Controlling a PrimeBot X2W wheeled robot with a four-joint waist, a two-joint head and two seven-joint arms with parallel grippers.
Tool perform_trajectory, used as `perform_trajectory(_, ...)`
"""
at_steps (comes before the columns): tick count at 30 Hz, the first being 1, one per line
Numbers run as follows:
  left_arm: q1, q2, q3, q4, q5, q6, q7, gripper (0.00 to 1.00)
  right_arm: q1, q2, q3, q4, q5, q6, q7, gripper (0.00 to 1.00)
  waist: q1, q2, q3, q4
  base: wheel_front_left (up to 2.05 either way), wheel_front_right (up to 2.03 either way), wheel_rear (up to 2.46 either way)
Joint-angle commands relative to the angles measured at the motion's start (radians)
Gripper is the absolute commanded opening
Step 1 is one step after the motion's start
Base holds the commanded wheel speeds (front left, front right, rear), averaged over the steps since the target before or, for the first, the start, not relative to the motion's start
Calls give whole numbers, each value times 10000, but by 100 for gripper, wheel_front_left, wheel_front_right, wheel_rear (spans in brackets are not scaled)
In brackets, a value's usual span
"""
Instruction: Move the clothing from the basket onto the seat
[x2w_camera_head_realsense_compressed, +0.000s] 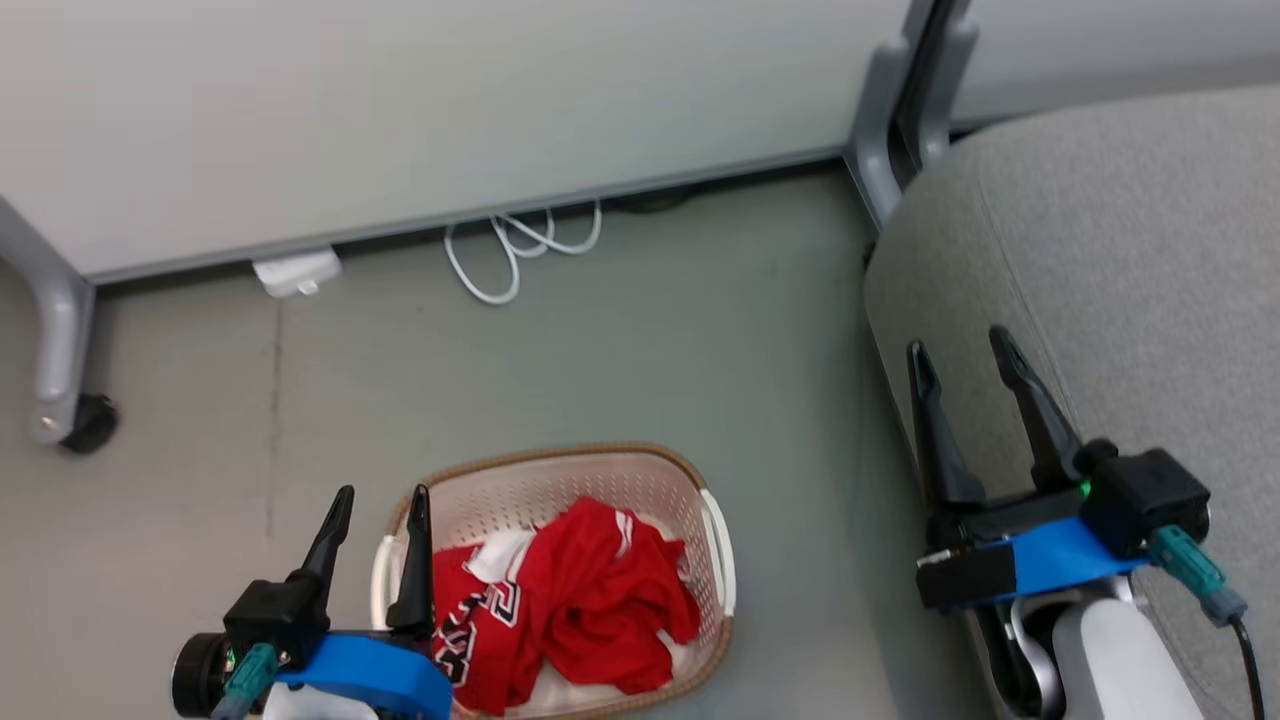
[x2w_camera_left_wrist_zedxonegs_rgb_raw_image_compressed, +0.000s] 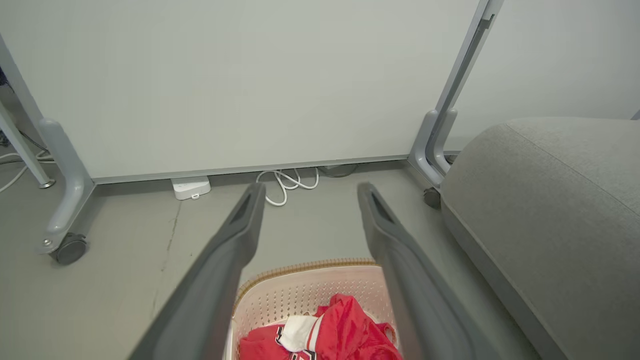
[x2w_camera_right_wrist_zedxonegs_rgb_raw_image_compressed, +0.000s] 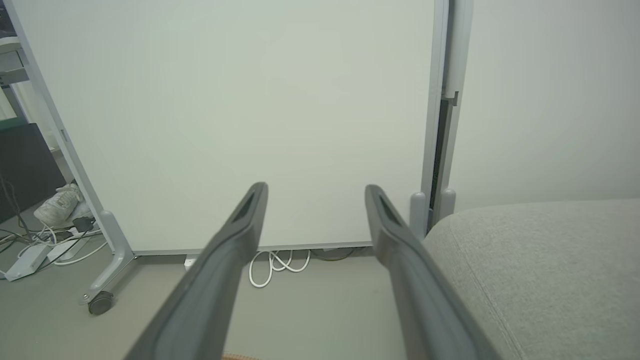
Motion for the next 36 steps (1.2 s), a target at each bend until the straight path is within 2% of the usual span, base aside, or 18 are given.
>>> perform_trajectory(1, -326, 145, -32, 269, 79, -91, -31, 100, -354, -27, 107, -77, 87, -3, -118, 100, -1, 0, 1074, -729, 0, 0, 0)
perform_trajectory(12, -2386, 923, -449, 2847, 665, -420, 412, 100, -1534, -21, 666, -49, 722, -5, -638, 100, -1, 0, 3548, -2141, 0, 0, 0)
perform_trajectory(19, -3710, 1460, -395, 4325, 874, -197, 910, 100, -2212, -15, 1147, 75, 1228, -5, -915, 100, -1, 0, 4888, -2939, 0, 0, 0)
perform_trajectory(29, -4496, 2225, -76, 5818, 728, 141, 1179, 100, -2723, -17, 1855, -20, 1949, -5, -998, 100, -1, 0, 5974, -3723, 0, 0, 0)
perform_trajectory(36, -4504, 2432, 205, 6499, 407, 335, 1398, 100, -2609, -18, 2036, -151, 2265, -5, -983, 100, -1, 0, 6156, -4017, 0, 0, 0)
